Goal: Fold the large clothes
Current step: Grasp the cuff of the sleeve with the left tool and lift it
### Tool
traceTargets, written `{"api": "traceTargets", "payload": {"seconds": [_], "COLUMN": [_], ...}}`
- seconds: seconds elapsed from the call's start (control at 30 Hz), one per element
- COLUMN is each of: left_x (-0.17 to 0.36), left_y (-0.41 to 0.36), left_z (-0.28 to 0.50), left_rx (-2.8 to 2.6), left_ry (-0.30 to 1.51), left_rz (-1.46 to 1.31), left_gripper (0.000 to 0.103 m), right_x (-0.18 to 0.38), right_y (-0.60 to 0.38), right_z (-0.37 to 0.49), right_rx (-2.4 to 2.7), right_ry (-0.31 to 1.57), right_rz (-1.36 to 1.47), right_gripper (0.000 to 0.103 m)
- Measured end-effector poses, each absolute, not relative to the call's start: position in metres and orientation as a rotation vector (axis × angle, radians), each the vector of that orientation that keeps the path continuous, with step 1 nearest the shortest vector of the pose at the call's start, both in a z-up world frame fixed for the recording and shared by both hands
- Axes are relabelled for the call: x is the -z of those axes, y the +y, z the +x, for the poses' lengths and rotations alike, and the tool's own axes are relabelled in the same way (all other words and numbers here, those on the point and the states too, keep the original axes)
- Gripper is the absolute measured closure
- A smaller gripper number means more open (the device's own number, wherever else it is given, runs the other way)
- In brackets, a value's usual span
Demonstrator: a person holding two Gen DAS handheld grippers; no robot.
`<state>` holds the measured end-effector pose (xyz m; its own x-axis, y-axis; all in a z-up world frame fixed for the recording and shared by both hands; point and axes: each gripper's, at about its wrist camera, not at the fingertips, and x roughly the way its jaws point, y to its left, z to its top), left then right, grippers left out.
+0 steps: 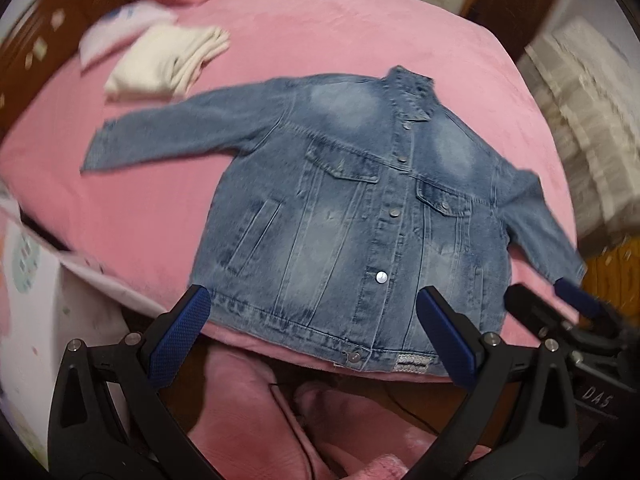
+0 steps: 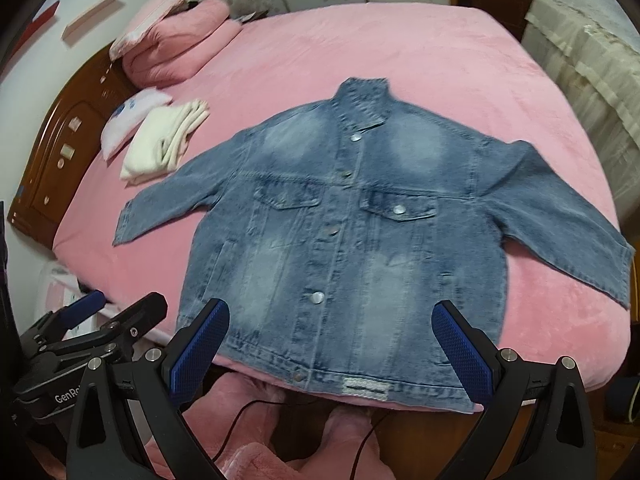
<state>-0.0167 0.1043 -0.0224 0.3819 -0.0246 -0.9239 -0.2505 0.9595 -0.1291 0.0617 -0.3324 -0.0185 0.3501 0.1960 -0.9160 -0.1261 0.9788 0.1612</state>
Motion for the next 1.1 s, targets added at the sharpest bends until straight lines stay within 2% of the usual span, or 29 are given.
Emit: {"api": "traceTargets", "payload": {"seconds": [0.33,0.47,0.6,0.8,0.9,0.93,1.1], "left_x": [0.089,0.113,0.138,0.184,0.215,0.225,0.275], "left_y": [0.242,0.321,0.423,0.547,0.595,0.61,0.658], "left_z": [-0.015,0.007,0.032,0.073,0.09,0.093,0.09], "left_rx": [-0.217,-0.303,-0.377,-0.561,-0.621,-0.65,-0.764], "left_ry": [1.217,1.223,1.144,1.078,1.071,1.068,1.05], "left_rz": [-0.59,-0.696,-0.875,-1.019,-1.052,-1.072,-1.209], "left_gripper": [0.001,0.001,0.002,0.009,0.019,0.026,0.034], "right_x": [0.078,0.101,0.116,0.14,0.157,0.163,0.195], "right_y": [-0.206,-0.135,-0.049,0.043,0.082,0.093,0.118], "right_z": [0.09,0.109,0.142,0.205,0.237,0.245,0.264], "right_rx": [-0.279,-0.334,-0.398,-0.405,-0.377,-0.368,-0.324], "right_ry": [1.288,1.309,1.303,1.253,1.257,1.264,1.31], "right_rz": [-0.084,-0.118,-0.067,0.065,0.102,0.107,0.127], "right_gripper": [0.001,0.001,0.001,0.001,0.001,0.001,0.001]}}
